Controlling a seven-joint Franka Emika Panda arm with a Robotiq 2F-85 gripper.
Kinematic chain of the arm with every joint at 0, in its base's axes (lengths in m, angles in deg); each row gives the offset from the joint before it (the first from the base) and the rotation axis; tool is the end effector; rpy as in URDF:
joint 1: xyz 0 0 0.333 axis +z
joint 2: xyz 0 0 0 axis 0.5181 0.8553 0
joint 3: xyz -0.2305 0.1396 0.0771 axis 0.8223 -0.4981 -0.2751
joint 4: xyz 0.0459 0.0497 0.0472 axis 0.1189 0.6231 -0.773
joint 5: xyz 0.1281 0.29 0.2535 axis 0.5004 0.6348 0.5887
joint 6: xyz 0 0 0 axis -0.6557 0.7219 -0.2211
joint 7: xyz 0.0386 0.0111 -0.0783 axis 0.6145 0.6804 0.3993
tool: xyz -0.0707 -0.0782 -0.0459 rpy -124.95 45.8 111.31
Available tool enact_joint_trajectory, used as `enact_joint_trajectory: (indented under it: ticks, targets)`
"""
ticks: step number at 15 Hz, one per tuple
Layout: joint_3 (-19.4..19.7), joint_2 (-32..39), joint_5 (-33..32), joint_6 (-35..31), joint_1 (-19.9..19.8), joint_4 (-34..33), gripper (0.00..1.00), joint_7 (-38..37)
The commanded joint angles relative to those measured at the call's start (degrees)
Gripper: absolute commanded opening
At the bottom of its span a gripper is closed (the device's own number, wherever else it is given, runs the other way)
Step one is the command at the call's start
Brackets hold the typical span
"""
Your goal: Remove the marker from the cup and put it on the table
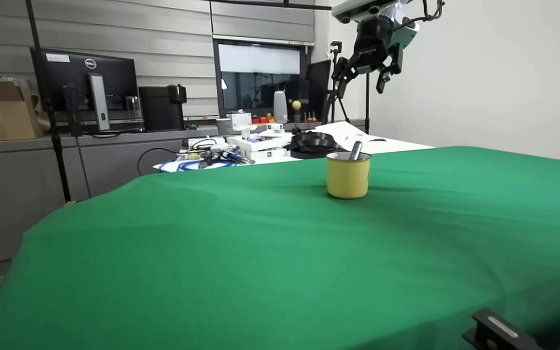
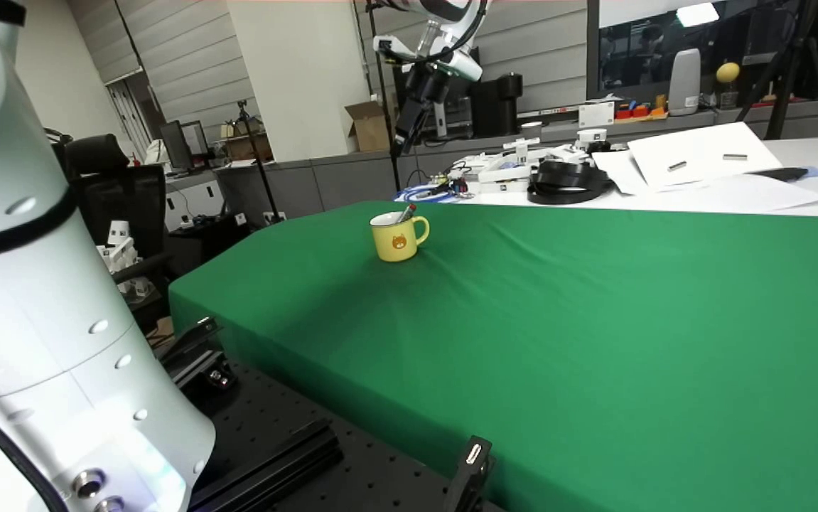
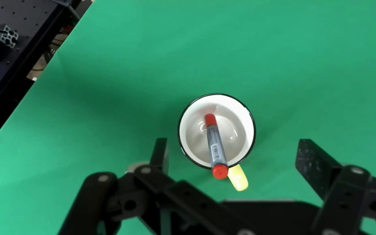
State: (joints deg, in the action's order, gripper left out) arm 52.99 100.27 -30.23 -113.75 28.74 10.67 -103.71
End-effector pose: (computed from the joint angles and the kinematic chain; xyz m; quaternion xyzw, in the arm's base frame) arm 0.6207 0.0223 0.2693 -0.8142 0.5043 0.2618 0.1195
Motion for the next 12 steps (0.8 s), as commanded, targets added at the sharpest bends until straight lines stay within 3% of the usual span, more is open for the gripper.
enact_joint_trajectory:
  ticks: [1, 12]
  targets:
    - [0.99, 0.03, 0.42, 0.28, 0.8, -0.23, 1.0, 0.21]
    - [1.37, -0.17, -0.22, -0.28, 1.16, -0.04, 1.0, -0.55]
